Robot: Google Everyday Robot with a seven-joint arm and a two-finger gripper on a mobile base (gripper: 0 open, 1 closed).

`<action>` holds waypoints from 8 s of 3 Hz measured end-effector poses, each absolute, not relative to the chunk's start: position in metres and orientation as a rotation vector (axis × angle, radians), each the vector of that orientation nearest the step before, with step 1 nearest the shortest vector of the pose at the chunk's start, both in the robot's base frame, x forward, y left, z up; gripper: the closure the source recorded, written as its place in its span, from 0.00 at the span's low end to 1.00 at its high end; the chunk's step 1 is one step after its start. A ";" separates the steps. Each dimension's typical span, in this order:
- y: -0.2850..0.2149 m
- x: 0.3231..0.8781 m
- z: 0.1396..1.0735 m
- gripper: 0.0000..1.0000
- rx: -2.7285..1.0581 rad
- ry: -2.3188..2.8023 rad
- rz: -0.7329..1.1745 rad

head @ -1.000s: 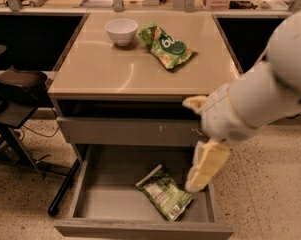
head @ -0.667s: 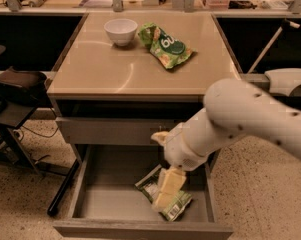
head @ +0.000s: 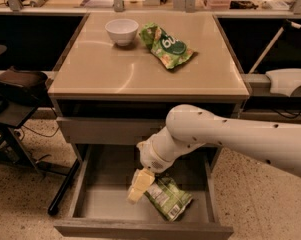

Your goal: Pick green jalapeno chip bag from middle drawer and place on counter

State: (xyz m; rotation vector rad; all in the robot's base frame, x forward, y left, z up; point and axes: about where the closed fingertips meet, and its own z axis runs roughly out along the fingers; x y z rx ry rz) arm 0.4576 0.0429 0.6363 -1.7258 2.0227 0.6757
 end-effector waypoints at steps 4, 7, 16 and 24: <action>-0.087 0.468 0.590 0.00 -1.403 2.269 0.208; -0.126 0.521 0.516 0.00 -1.227 2.316 0.251; -0.099 0.481 0.353 0.65 -1.166 2.341 0.379; -0.234 0.476 0.906 1.00 -1.013 2.244 -0.273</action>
Offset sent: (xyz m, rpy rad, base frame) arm 0.0519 -0.1509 -0.0275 -0.0872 -0.2523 -0.6849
